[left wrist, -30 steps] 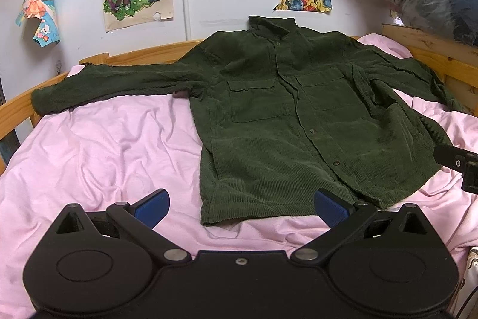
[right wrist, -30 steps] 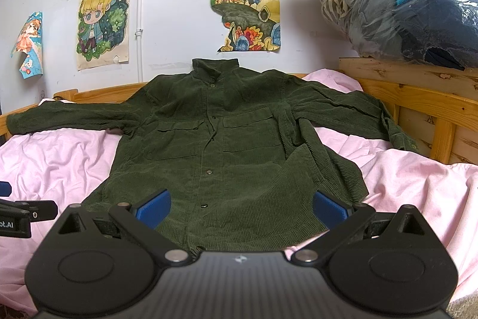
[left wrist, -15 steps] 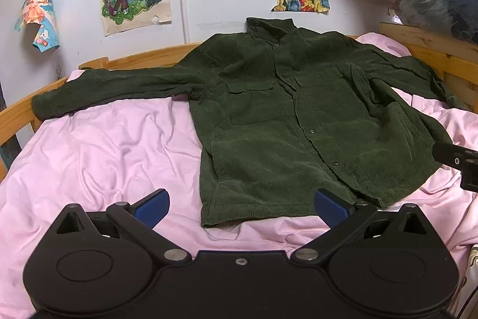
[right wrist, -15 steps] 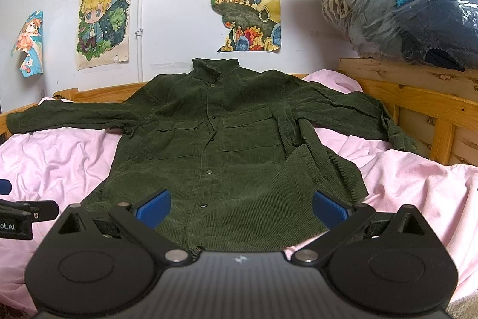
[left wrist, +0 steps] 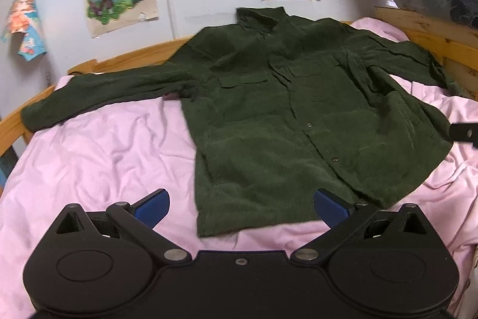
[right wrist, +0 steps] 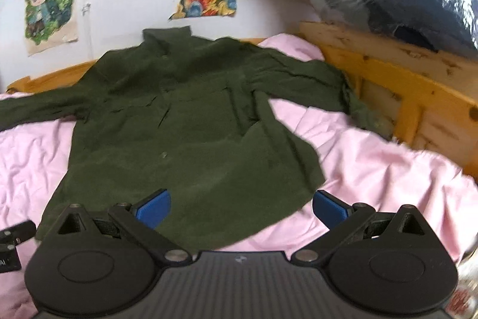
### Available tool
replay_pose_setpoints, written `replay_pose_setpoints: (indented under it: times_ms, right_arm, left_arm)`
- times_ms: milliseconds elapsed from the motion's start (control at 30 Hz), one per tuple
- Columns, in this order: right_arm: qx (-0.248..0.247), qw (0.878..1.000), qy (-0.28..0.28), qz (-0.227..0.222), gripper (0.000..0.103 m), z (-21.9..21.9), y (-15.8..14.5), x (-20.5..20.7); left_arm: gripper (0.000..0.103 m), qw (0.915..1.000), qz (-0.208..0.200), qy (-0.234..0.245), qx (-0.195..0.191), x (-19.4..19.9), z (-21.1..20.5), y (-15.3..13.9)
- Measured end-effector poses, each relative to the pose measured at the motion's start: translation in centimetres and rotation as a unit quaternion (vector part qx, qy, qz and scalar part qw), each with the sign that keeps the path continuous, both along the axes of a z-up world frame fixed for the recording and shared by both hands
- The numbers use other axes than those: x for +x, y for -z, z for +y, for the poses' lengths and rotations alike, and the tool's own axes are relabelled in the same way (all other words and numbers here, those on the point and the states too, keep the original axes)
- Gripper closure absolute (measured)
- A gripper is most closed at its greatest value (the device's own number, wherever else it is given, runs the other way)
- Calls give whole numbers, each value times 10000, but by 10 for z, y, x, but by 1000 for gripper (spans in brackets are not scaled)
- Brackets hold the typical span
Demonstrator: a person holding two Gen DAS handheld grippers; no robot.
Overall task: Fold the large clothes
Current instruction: 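Reach the right tool to the jacket's sleeve cuff and close on it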
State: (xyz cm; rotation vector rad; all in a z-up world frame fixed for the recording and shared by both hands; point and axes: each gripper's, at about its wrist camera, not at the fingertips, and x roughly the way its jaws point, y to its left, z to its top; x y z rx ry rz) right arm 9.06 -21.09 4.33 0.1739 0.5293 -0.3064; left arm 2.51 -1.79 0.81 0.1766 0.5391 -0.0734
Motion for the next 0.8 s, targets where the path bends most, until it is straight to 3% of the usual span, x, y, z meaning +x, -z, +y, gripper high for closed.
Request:
replay_pose_setpoints:
  times_ms: [267, 500, 633, 800]
  right_arm:
    - [193, 9996, 113, -154, 0, -47, -26, 30]
    - [226, 9994, 274, 21, 0, -85, -18, 69]
    - [65, 9988, 480, 40, 0, -113, 4, 89]
    - [-266, 9913, 1290, 61, 0, -168, 36, 105]
  left_arm:
    - [0, 9952, 903, 364, 122, 69, -15, -36]
    - [0, 9935, 1116, 187, 107, 141, -30, -69]
    - [0, 9922, 1183, 378, 95, 179, -43, -66]
    - [0, 9924, 1089, 510, 252, 212, -49, -41]
